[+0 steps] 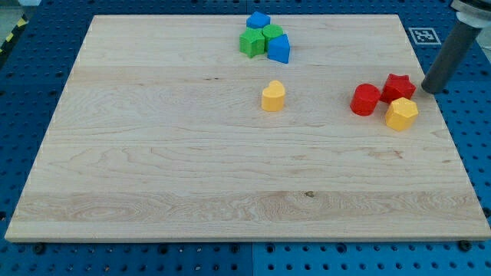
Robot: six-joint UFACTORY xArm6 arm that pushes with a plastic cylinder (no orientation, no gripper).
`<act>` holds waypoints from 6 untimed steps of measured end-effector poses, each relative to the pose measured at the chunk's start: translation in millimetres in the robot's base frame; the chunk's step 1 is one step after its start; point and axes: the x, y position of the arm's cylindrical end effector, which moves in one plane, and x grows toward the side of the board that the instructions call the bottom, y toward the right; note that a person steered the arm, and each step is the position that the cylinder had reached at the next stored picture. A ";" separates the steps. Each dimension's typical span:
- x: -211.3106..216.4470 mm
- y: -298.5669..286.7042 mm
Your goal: Push the red star into the red circle
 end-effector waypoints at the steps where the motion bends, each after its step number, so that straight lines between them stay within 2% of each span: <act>1: 4.6 -17.8; 3: 4.6 -74.4; 6: -14.8 -92.8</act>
